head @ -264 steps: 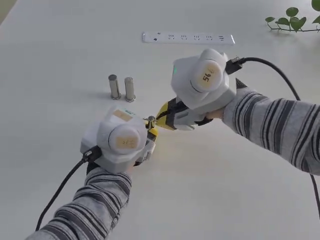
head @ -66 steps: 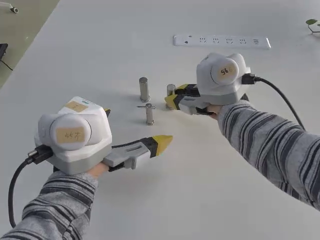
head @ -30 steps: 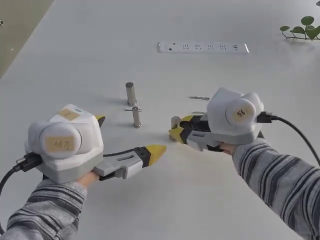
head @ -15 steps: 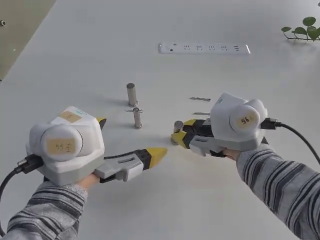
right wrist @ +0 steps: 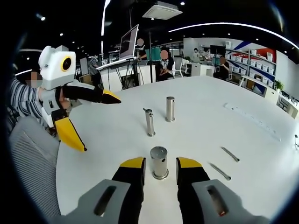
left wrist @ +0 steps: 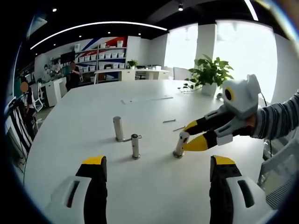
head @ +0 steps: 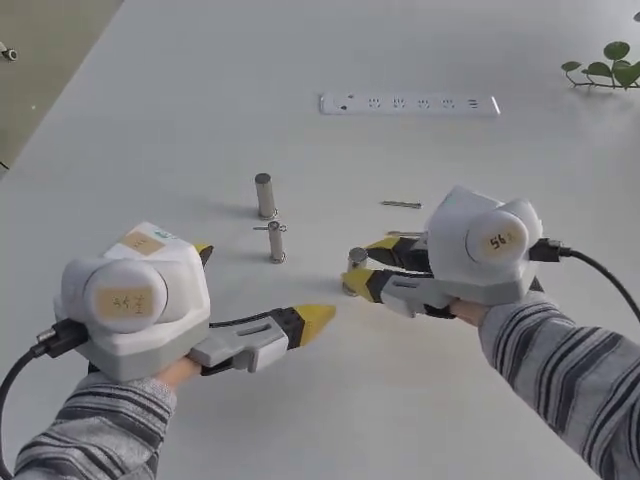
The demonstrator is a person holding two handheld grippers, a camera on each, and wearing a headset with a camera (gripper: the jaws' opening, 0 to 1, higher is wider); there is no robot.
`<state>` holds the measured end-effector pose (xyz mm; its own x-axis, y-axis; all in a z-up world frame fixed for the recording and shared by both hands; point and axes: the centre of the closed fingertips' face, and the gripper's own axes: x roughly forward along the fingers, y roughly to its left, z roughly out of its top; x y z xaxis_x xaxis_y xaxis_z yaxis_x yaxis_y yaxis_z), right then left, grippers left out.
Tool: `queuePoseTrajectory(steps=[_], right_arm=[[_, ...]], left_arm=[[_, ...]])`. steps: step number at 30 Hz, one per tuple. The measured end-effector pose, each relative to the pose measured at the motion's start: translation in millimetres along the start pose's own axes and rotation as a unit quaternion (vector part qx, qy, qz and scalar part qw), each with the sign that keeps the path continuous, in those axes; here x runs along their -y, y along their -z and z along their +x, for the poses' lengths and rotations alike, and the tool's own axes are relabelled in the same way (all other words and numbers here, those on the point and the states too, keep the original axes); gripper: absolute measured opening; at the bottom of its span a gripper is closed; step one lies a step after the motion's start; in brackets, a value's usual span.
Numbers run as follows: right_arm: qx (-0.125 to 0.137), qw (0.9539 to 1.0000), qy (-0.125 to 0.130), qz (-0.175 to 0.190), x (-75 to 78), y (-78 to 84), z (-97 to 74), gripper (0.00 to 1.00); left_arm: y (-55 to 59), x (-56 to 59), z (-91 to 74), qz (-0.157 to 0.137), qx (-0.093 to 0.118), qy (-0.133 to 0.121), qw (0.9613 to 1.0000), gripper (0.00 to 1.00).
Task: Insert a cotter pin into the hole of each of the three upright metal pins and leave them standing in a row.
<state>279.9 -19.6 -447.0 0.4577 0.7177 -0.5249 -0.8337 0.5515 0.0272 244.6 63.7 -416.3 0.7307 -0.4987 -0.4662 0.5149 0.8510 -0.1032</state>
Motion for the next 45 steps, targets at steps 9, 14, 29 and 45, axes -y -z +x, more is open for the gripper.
queuePoseTrajectory(steps=[9, 14, 29, 45], right_arm=[[-0.038, 0.9991, -0.012, -0.013, 16.1, 5.0, -23.2, 0.30], [-0.091, 0.9948, -0.022, -0.039, 29.3, 14.6, -31.1, 0.32], [-0.197, 0.9763, -0.040, -0.080, 74.9, 30.3, -21.5, 0.27], [-0.250, 0.9636, -0.045, -0.084, 106.5, 40.8, -2.2, 0.15]], left_arm=[[-1.0, 2.4, -2.9, -0.002, 0.003, 0.001, 1.0000, 0.94], [-2.5, 4.0, -5.2, -0.002, 0.004, 0.001, 1.0000, 0.95], [1.6, 4.8, -6.2, 0.007, -0.005, 0.005, 1.0000, 0.96], [11.9, 1.7, -3.2, -0.001, -0.015, 0.007, 0.9999, 0.90]])
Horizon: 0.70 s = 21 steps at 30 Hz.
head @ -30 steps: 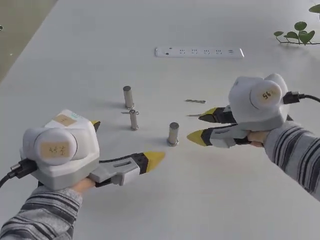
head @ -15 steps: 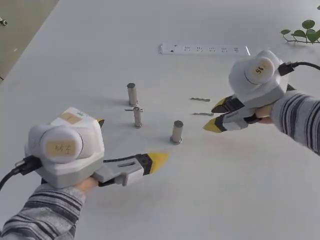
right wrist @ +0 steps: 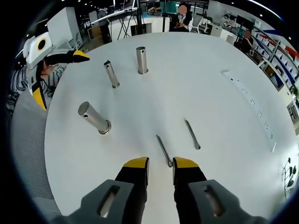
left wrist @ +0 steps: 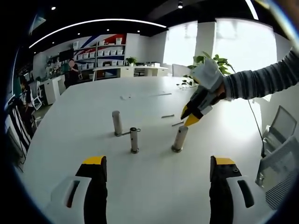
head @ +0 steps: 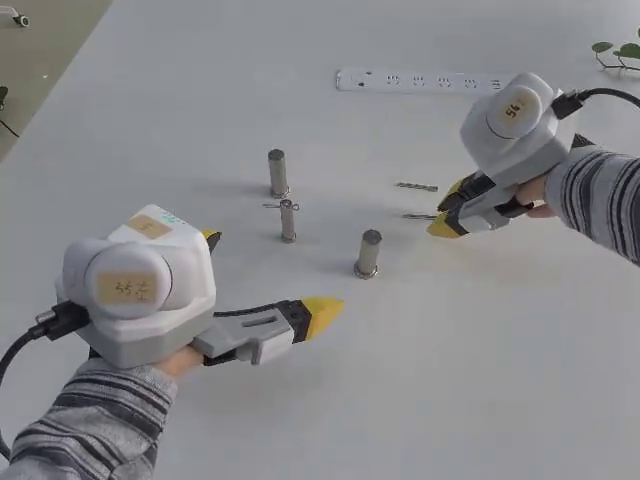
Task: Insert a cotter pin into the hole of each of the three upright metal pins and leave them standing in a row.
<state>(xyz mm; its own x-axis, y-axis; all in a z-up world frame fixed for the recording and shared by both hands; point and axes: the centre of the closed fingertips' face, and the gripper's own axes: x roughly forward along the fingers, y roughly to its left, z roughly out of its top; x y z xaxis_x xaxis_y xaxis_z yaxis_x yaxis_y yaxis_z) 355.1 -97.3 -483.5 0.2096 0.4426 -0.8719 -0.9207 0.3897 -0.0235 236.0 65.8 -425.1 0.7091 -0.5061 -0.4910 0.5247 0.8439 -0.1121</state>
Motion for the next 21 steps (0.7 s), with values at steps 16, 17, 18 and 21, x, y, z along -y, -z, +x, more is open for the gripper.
queuePoseTrajectory(steps=[16, 17, 18, 21], right_arm=[[-0.054, 0.9983, -0.006, -0.021, 4.7, 7.5, 7.8, 0.01], [-0.062, 0.9973, -0.003, -0.039, 5.7, 8.1, 8.1, 0.00], [-0.065, 0.9969, -0.003, -0.043, 4.7, 8.3, 8.3, 0.00], [-0.077, 0.9949, -0.002, -0.066, 3.3, 8.3, 8.5, 0.00]], left_arm=[[-2.0, -0.3, -0.1, 0.001, 0.002, 0.005, 1.0000, 0.89], [-1.9, -0.3, -0.2, 0.002, 0.001, 0.005, 1.0000, 0.89], [-2.1, -0.3, -0.4, 0.003, 0.001, 0.005, 1.0000, 0.89], [-2.2, -0.8, -0.6, 0.003, 0.000, 0.005, 1.0000, 0.88]])
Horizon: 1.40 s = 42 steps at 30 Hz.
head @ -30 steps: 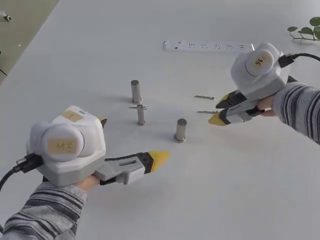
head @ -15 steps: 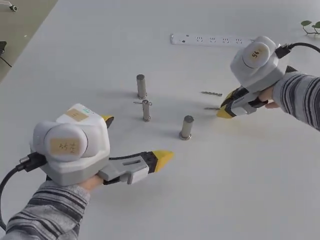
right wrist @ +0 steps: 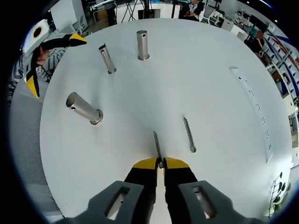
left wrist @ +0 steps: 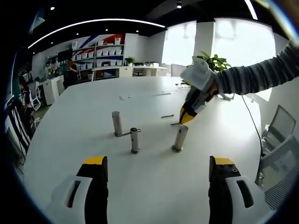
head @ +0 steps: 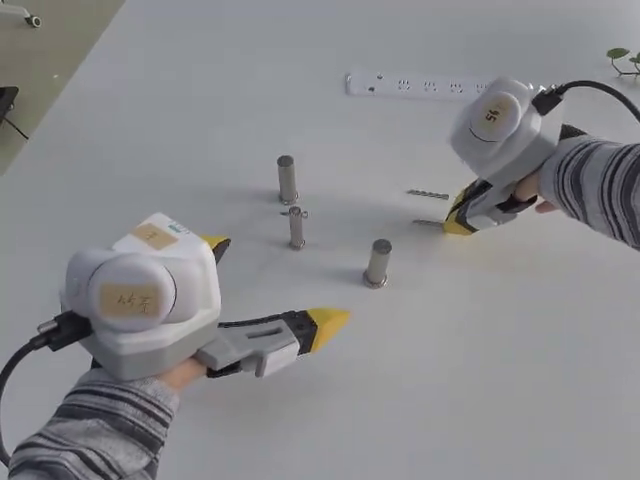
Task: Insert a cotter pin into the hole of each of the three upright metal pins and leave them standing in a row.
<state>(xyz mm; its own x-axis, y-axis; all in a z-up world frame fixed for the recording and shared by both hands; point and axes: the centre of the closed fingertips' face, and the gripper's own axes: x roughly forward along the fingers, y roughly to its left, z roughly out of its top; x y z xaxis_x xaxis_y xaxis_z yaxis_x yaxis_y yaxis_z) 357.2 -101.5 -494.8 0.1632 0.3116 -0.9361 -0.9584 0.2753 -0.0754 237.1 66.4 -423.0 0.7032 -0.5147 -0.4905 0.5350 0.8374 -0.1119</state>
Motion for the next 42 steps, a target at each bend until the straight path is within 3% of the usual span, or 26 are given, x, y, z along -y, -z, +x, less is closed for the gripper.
queuePoseTrajectory(steps=[4, 9, 14, 19, 24, 26, 29, 33, 40, 42], right_arm=[[-0.003, 0.9997, 0.001, -0.023, -1.5, 0.2, -0.1, 0.00], [0.016, 0.9998, 0.003, 0.014, -1.8, -0.3, -1.4, 0.00], [0.025, 0.9995, 0.017, 0.006, -3.2, 0.1, -6.8, 0.00], [0.060, 0.9976, 0.033, -0.015, -9.3, -12.5, -21.3, 0.00], [0.088, 0.9949, 0.041, -0.027, -25.6, -27.1, -40.7, 0.00], [0.103, 0.9932, 0.044, -0.033, -21.8, -34.1, -41.1, 0.00], [0.122, 0.9903, 0.049, -0.045, -33.1, -43.9, -54.2, 0.00], [0.143, 0.9861, 0.049, -0.070, -45.1, -54.4, -62.9, 0.00], [0.160, 0.9792, 0.053, -0.113, -73.7, -66.6, -78.7, 0.00], [0.172, 0.9755, 0.051, -0.128, -81.9, -71.5, -84.1, 0.00]], left_arm=[[0.9, 0.7, 0.5, 0.005, -0.005, 0.004, 1.0000, 0.86], [-1.2, 4.0, 0.9, 0.004, -0.002, 0.014, 0.9999, 0.82], [-3.2, 5.6, 0.2, 0.022, -0.006, 0.014, 0.9996, 0.81], [-10.1, 7.3, -0.3, 0.024, -0.001, 0.021, 0.9995, 0.74], [-19.5, 9.7, 2.6, 0.021, 0.004, 0.032, 0.9993, 0.66], [-24.8, 10.4, 3.9, 0.009, 0.008, 0.036, 0.9993, 0.62], [-33.9, 11.5, 5.5, -0.007, 0.012, 0.047, 0.9988, 0.56], [-43.6, 16.5, 8.4, -0.007, 0.015, 0.061, 0.9980, 0.51], [-47.9, 30.2, 16.9, -0.028, 0.001, 0.094, 0.9952, 0.40], [-48.7, 34.9, 19.1, -0.032, -0.002, 0.102, 0.9943, 0.36]])
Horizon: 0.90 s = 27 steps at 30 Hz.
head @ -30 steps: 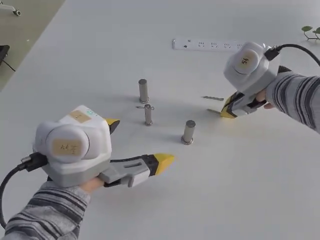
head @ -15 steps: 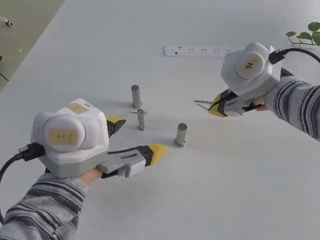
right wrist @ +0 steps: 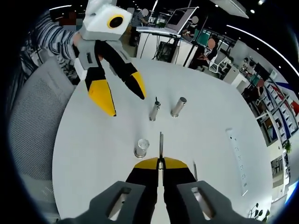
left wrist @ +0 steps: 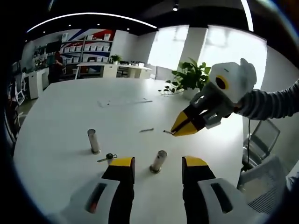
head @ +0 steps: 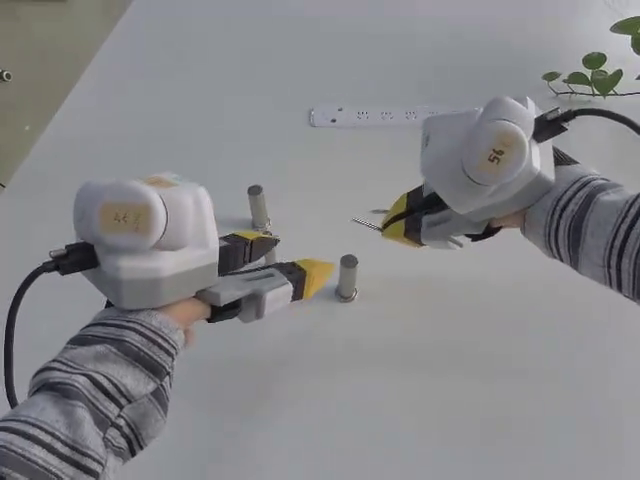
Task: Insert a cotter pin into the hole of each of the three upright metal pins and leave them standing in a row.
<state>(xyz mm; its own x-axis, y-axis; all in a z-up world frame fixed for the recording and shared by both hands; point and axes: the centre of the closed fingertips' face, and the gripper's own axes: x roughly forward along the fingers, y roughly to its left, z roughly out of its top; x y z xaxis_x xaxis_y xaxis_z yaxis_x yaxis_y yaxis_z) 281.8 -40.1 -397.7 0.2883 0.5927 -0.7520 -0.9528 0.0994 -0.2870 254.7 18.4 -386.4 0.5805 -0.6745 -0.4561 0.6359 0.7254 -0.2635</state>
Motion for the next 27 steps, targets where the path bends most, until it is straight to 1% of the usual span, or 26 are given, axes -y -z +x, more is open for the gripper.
queuePoseTrajectory(steps=[1, 2, 4, 5, 7, 9, 11, 13, 17, 19, 24, 27], right_arm=[[0.006, 1.0000, -0.001, -0.005, 1.8, -0.3, 2.8, 0.00], [0.009, 0.9999, -0.002, -0.008, 0.1, -2.5, 2.5, 0.00], [0.014, 0.9998, -0.002, -0.012, -3.6, -7.1, -0.8, 0.00], [0.020, 0.9996, -0.002, -0.018, -6.0, -10.6, -2.6, 0.00], [0.033, 0.9991, -0.004, -0.025, -11.0, -17.7, -5.3, 0.00], [0.036, 0.9987, -0.004, -0.034, -14.7, -21.8, -6.6, 0.00], [0.036, 0.9980, -0.005, -0.051, -15.6, -23.4, -6.3, 0.00], [0.034, 0.9975, -0.006, -0.061, -18.4, -24.3, -5.9, 0.00], [0.033, 0.9966, -0.009, -0.075, -24.9, -26.4, -5.3, 0.00], [0.029, 0.9962, -0.010, -0.082, -27.3, -25.9, -5.0, 0.00], [0.031, 0.9959, -0.008, -0.085, -28.7, -27.0, -5.6, 0.00], [0.033, 0.9960, -0.007, -0.083, -29.4, -27.9, -6.8, 0.00]], left_arm=[[0.0, 1.7, 1.1, -0.002, -0.002, 0.002, 1.0000, 0.35], [-0.1, 4.1, 2.9, -0.004, -0.003, 0.006, 1.0000, 0.34], [0.3, 7.1, 5.0, -0.005, -0.007, 0.009, 0.9999, 0.32], [1.6, 8.9, 6.4, -0.006, -0.013, 0.009, 0.9999, 0.30], [1.8, 13.0, 8.2, -0.007, -0.016, 0.014, 0.9997, 0.29], [1.3, 16.2, 9.4, -0.018, -0.016, 0.019, 0.9995, 0.26], [0.1, 19.0, 10.0, -0.028, -0.014, 0.024, 0.9992, 0.23], [-4.0, 22.2, 10.2, -0.037, -0.007, 0.030, 0.9988, 0.21], [-13.0, 29.4, 8.6, -0.062, 0.009, 0.047, 0.9969, 0.18], [-15.7, 32.0, 8.2, -0.071, 0.014, 0.054, 0.9959, 0.16], [-17.3, 35.2, 8.8, -0.082, 0.016, 0.062, 0.9946, 0.10], [-16.9, 35.8, 9.0, -0.081, 0.016, 0.062, 0.9947, 0.07]])
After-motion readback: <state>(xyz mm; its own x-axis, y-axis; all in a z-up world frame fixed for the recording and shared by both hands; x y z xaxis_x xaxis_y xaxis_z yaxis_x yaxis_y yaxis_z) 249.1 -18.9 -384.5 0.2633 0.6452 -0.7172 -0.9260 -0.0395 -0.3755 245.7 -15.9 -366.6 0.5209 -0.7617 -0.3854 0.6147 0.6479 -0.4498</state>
